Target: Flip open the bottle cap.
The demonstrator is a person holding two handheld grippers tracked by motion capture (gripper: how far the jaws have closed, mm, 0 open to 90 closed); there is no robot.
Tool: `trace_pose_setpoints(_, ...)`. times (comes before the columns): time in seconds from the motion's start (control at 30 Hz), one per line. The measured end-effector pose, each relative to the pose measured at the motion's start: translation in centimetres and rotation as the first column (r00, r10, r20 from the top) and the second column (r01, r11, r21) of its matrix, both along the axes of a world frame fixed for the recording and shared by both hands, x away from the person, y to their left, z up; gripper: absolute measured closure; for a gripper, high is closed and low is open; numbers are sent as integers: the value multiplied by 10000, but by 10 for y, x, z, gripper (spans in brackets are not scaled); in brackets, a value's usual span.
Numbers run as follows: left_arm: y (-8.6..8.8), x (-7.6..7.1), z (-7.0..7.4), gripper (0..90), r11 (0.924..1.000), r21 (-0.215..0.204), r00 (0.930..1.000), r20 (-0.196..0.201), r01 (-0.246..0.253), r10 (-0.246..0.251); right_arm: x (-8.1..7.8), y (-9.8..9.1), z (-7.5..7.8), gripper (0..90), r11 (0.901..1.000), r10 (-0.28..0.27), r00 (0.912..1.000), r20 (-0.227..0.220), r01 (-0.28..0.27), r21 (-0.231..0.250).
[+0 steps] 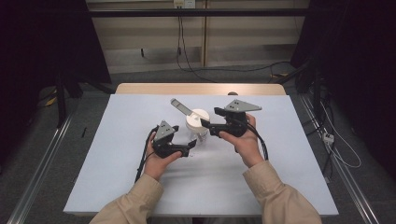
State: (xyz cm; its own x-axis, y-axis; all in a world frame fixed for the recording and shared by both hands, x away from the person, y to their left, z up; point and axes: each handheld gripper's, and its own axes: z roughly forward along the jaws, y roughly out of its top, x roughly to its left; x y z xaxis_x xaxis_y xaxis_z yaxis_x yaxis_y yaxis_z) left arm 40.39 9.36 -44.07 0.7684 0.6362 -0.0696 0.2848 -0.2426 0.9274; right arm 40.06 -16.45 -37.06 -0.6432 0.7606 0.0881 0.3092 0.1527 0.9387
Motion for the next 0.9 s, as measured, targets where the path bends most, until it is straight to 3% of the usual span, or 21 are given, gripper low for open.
trace_pose_setpoints(0.3,28,-14,-2,82,9998,-107,9993,-326,170,-174,-26,-20,-18,202,9994,-290,9995,-112,288,-215)
trace_pose_setpoints(0.9,72,-30,2,82,9999,-113,9998,-187,-5,3,-66,-46,-46,161,9967,-564,9984,72,568,-586)
